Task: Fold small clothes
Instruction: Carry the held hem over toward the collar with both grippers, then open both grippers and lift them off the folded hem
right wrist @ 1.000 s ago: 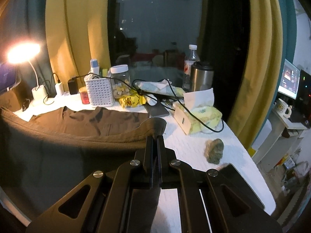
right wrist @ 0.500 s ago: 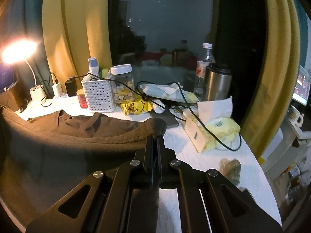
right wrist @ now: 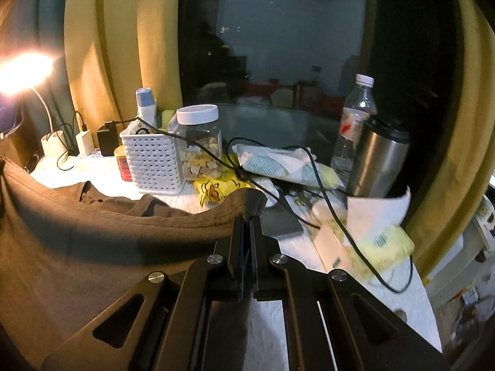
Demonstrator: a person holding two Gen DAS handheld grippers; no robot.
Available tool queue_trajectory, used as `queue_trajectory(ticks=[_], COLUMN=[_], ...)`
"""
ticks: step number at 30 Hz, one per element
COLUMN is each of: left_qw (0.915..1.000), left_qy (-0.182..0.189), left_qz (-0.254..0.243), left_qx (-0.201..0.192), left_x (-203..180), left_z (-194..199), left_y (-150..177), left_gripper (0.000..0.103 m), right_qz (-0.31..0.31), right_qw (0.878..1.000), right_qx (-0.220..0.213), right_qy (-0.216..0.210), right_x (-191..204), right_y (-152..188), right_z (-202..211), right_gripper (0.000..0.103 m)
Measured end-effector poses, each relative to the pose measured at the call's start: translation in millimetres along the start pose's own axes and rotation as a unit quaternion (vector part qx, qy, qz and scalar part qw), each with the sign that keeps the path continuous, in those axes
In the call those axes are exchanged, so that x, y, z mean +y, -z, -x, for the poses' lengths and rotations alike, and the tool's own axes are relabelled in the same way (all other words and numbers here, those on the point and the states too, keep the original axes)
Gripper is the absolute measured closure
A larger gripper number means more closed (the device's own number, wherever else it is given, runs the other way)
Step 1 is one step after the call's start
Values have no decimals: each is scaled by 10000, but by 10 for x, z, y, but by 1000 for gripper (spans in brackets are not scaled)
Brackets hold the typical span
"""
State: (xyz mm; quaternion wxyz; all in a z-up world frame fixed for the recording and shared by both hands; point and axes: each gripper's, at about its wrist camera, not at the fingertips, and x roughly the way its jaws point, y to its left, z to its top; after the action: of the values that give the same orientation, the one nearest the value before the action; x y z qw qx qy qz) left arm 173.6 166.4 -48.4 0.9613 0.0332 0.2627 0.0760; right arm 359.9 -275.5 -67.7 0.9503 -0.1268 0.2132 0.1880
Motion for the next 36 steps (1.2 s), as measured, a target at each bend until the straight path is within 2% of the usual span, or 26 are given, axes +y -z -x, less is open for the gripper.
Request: queue_trajectory(ticks=[11, 20, 26, 30, 36], left_qw=[9998, 9995, 9992, 9981, 9940], left_qy=[-138, -187, -222, -276, -207], left_qz=[-165, -269, -227, -109, -109], left_qx=[-58, 11, 240, 536, 1067], left_x=[111, 176, 212, 296, 274], left_z=[-328, -606, -863, -1107, -1417], left_y=[-187, -264, -189, -115, 37], left_gripper=[97, 97, 97, 97, 97], right_qz=[196, 327, 355, 332, 383], right_qw=[9998, 9995, 9992, 9989, 9968], right_qx=[-45, 12, 159, 321, 523], right_qy=[-63, -38, 8, 70, 462], right_x=[46, 68, 66, 44, 4], right_y=[-289, -370, -351, -288, -153], right_z=[-421, -699, -915, -1055, -1217], right_gripper=[99, 99, 99, 99, 98])
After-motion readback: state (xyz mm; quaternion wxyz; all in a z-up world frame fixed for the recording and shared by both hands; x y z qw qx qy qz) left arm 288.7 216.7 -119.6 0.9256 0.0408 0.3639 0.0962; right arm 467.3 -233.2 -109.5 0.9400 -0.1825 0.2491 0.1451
